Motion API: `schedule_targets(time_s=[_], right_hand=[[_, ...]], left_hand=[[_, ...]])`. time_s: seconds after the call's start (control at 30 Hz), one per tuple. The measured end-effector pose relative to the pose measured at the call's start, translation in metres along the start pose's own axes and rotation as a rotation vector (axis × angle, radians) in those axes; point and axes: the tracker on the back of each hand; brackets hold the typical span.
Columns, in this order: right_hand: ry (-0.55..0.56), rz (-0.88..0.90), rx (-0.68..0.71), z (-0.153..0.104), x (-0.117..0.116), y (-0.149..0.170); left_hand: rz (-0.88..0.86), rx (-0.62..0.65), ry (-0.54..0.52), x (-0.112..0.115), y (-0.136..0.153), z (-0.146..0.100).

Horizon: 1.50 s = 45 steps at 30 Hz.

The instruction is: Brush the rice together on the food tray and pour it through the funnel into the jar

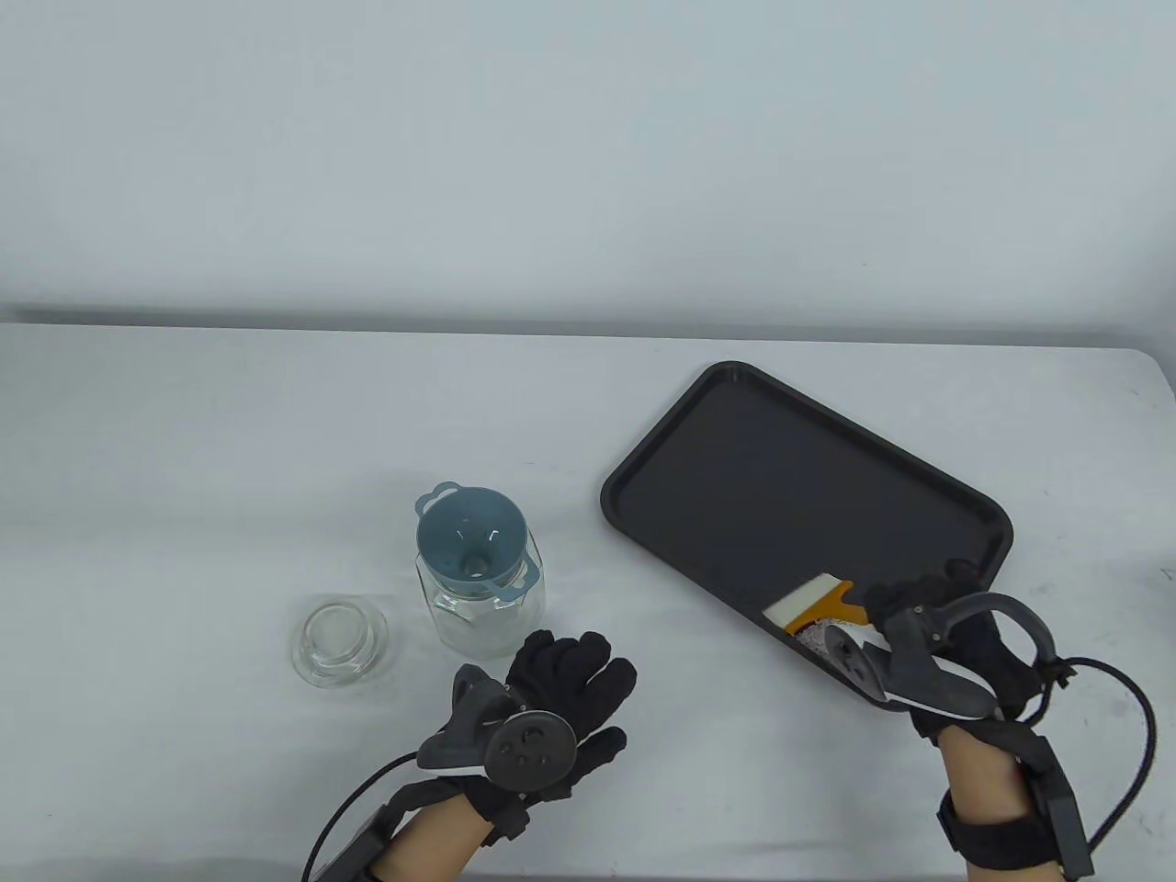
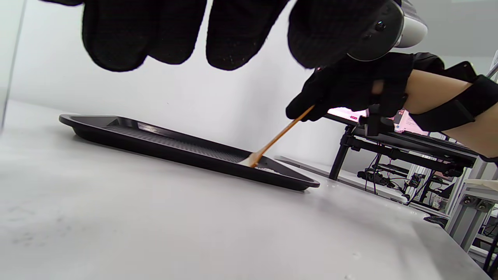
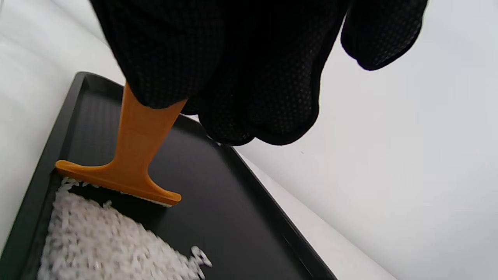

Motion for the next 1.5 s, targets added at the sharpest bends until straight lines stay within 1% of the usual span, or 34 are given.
schedule_targets(time_s=[0.03,0.07,0.1,0.13,0.17,0.2,0.3,0.33,0.4,0.47,0.57,0.63,0.7,0.73,0.83,0.97,1.03,1.13,1.17,1.2,1.23,1.3,1.37,1.43,1.47,1.5], right_hand=[[-0.042,-0.001,-0.033,-0.006,0.0,0.009],[-0.052,0.003,-0.04,-0.008,0.0,0.012],[-0.095,0.033,-0.063,-0.01,0.0,0.02],[-0.108,0.052,-0.081,-0.012,0.0,0.023],[-0.099,0.065,-0.086,-0.013,0.001,0.026],[-0.056,0.106,-0.109,-0.013,0.003,0.03],[0.027,0.107,-0.174,-0.012,0.006,0.035],[0.078,0.11,-0.226,-0.011,0.006,0.035],[0.108,0.088,-0.306,-0.007,0.003,0.033],[0.094,0.024,-0.366,-0.001,-0.005,0.029],[-0.033,-0.015,-0.406,0.009,-0.025,0.021],[-0.123,0.012,-0.379,0.011,-0.037,0.014],[-0.116,0.069,-0.337,0.011,-0.042,0.008],[-0.128,0.087,-0.299,0.011,-0.042,0.005],[-0.175,0.005,-0.263,0.006,-0.033,0.001],[-0.231,0.026,-0.21,0.0,-0.024,-0.005],[-0.229,0.014,-0.208,-0.003,-0.018,-0.005],[-0.203,0.042,-0.222,-0.009,-0.01,0.0],[-0.176,0.03,-0.282,-0.011,-0.007,0.004],[-0.159,0.029,-0.309,-0.012,-0.007,0.006],[-0.11,0.038,-0.345,-0.013,-0.007,0.009],[-0.052,0.058,-0.374,-0.013,-0.008,0.011],[0.053,0.056,-0.402,-0.013,-0.009,0.012],[0.132,0.147,-0.412,-0.013,-0.011,0.012],[0.171,0.224,-0.4,-0.013,-0.012,0.012],[0.205,0.367,-0.348,-0.011,-0.014,0.012]], left_hand=[[0.0,-0.001,0.002,0.0,0.0,0.0],[0.0,-0.001,0.003,0.0,0.0,0.0],[0.0,-0.002,0.004,0.0,0.0,0.0],[0.0,-0.003,0.003,0.0,0.0,0.0],[-0.001,-0.003,0.002,0.0,0.0,0.0],[-0.001,-0.002,0.001,-0.001,0.0,0.0],[-0.001,-0.001,-0.001,-0.001,0.001,0.0],[-0.002,-0.001,-0.002,-0.001,0.001,0.0],[-0.005,-0.002,-0.003,-0.001,0.001,0.0],[-0.005,-0.001,-0.003,-0.001,0.001,0.0],[-0.005,0.0,-0.004,-0.001,0.001,0.0],[-0.005,0.0,-0.003,-0.001,0.001,0.0],[-0.006,0.0,-0.004,-0.001,0.001,0.0],[-0.006,-0.001,-0.002,0.0,0.001,0.0],[-0.007,-0.004,0.002,0.0,0.002,0.0],[-0.006,-0.004,0.004,0.0,0.001,0.0],[-0.006,-0.005,0.005,0.0,0.001,0.0],[-0.007,-0.007,0.006,0.0,0.002,0.0],[-0.006,-0.008,0.005,0.0,0.002,0.0],[-0.006,-0.009,0.005,0.0,0.002,0.0],[-0.007,-0.01,0.005,0.0,0.002,0.0],[-0.009,-0.01,0.005,0.0,0.002,0.0],[-0.006,-0.009,0.005,0.0,0.002,0.0],[-0.007,-0.01,0.004,0.0,0.002,0.0],[-0.008,-0.01,0.004,0.0,0.002,0.0],[-0.008,-0.01,0.003,0.0,0.002,0.0]])
Point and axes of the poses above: the tracker on the back of each hand, its own y axis roughly to the little-finger side, its own z axis roughly from the wrist to the fingertips, x = y × z, and after that the axes turned 2 degrees about -y, right-handed
